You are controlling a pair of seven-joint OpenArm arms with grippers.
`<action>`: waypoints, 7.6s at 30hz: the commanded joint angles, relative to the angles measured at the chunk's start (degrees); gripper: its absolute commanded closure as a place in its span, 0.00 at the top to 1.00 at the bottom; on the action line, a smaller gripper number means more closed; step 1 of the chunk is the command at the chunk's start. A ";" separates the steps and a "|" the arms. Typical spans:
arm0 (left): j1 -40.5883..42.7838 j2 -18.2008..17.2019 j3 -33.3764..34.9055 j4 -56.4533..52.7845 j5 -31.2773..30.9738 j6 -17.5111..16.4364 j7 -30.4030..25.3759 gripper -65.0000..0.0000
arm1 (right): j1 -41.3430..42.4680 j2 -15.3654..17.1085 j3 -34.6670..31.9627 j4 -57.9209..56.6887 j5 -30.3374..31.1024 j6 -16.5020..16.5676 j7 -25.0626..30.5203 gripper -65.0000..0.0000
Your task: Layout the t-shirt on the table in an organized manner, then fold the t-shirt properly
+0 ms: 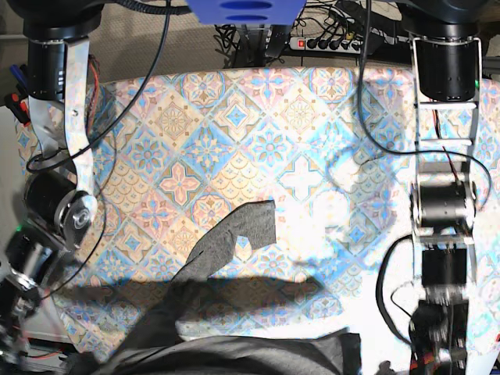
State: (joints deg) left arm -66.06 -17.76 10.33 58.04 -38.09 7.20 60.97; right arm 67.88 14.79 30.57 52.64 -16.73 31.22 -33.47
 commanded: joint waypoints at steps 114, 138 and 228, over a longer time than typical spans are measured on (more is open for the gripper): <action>70.59 3.82 -16.44 56.73 -16.29 -0.39 19.03 0.28 | -77.42 -23.09 32.60 54.92 15.37 0.47 3.80 0.34; 68.92 3.74 -16.70 56.64 -18.40 -0.30 19.03 0.28 | -77.06 -9.20 19.59 31.97 15.28 0.47 5.91 0.35; 72.52 0.75 -16.44 56.82 -18.31 0.05 19.03 0.28 | -61.59 -9.29 54.43 31.80 9.30 8.78 10.40 0.26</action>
State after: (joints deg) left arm 7.07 -16.71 -6.02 113.80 -55.29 7.09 80.18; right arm 5.80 4.38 85.03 83.26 -8.45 39.86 -24.51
